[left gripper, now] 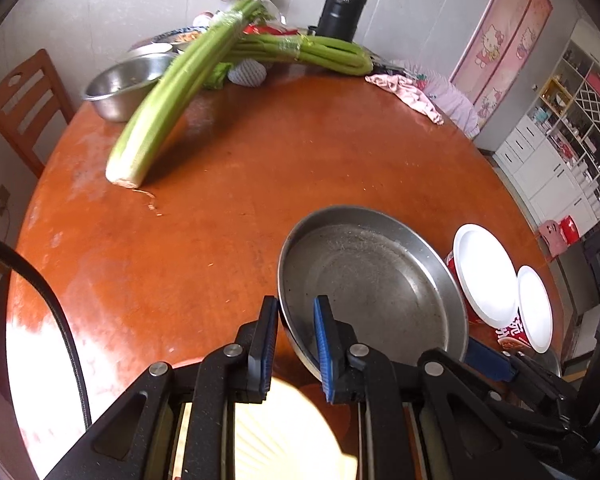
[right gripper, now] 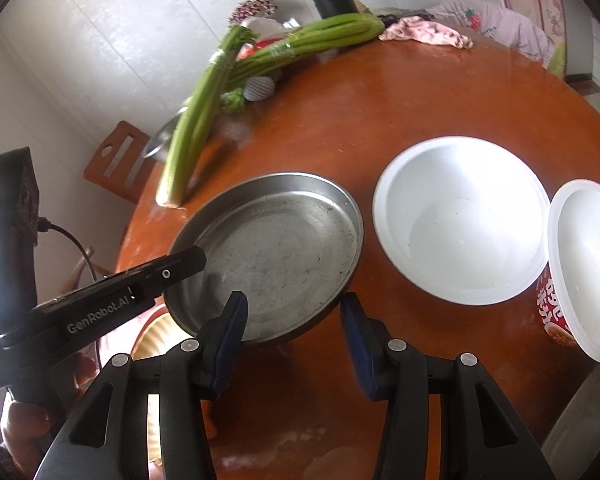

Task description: Organize plates and bowls

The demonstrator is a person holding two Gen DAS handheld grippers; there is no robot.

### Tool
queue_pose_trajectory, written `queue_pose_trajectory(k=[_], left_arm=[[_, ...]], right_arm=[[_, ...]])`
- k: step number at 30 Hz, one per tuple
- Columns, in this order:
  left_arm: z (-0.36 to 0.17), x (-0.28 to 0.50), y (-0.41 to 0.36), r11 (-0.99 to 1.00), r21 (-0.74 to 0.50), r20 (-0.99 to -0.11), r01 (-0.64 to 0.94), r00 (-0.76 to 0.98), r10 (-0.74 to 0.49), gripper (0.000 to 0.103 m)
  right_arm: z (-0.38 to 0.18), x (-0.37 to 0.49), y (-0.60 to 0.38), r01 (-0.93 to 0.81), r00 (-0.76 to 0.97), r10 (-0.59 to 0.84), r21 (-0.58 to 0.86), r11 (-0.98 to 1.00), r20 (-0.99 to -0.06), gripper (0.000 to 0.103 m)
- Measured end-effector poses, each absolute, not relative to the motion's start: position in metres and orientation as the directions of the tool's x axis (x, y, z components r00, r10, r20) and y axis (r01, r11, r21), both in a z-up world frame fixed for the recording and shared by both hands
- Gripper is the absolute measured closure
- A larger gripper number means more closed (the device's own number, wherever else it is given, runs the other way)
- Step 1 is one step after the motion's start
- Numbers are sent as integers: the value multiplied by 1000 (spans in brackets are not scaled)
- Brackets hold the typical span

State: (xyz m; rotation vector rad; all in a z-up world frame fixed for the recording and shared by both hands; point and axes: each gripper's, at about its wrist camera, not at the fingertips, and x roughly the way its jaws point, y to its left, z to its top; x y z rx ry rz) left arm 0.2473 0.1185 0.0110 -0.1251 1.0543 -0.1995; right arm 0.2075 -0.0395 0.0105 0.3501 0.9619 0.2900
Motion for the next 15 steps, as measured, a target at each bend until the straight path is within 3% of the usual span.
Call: queue_pose_trajectory(k=[15], left_arm=[[55, 187, 146, 984, -170, -791, 46, 589, -164, 84]], right_arm=[[48, 168, -16, -235, 560, 470, 414, 880, -683, 53]])
